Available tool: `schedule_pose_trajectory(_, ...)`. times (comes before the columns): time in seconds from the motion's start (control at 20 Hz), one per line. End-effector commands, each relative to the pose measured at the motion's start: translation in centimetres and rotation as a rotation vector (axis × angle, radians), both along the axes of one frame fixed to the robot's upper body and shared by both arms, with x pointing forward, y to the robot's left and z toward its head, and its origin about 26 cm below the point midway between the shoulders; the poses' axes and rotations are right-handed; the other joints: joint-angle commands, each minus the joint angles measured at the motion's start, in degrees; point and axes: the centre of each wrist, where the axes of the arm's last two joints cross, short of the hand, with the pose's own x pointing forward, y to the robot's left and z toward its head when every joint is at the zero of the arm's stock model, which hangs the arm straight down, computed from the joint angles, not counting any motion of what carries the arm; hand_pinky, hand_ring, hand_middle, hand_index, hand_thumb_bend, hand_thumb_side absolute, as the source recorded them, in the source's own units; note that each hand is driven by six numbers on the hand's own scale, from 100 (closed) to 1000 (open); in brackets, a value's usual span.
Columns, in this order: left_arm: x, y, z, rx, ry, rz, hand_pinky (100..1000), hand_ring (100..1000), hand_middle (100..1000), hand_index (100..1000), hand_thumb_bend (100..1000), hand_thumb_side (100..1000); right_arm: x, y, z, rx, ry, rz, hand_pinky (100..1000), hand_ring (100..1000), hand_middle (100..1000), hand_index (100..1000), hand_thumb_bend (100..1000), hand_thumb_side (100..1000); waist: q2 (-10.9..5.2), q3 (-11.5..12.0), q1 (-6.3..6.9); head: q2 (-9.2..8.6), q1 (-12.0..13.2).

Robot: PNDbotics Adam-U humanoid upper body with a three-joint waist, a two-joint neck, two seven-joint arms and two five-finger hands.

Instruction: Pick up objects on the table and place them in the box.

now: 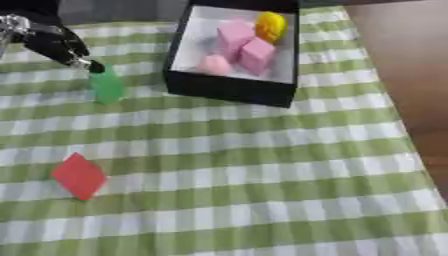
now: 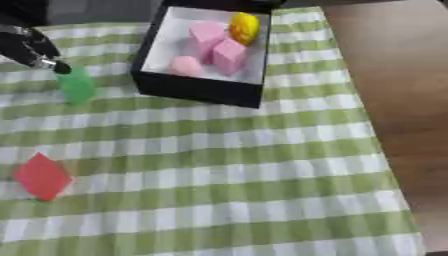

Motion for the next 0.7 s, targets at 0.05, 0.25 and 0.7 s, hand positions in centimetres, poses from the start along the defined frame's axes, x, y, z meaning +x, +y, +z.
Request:
schedule_pose_trajectory(0.05, -0.2, 0.2, 1.2, 0.017, -0.024, -0.005, 958, 913, 791, 855, 574, 697, -0.5, -0.2, 1.1, -0.022, -0.034, -0.016, 1000, 664, 555, 741, 100, 525, -2.00, 0.11, 0.02, 0.27, 0.24)
schedule_pose_trajectory(0.25, -0.2, -0.3, 1.4, 0.023, -0.033, -0.018, 957, 910, 788, 853, 589, 672, -0.5, -0.3, 0.9, -0.022, -0.029, -0.018, 1000, 664, 555, 741, 100, 526, -2.03, 0.18, 0.02, 0.34, 0.39)
schedule_pose_trajectory(0.7, -0.1, -1.1, 1.4, 0.038, -0.078, 0.002, 949, 893, 768, 842, 620, 617, -0.5, -0.4, 0.7, -0.019, -0.018, -0.027, 1000, 664, 553, 741, 100, 528, -2.05, 0.36, 0.10, 0.53, 0.47)
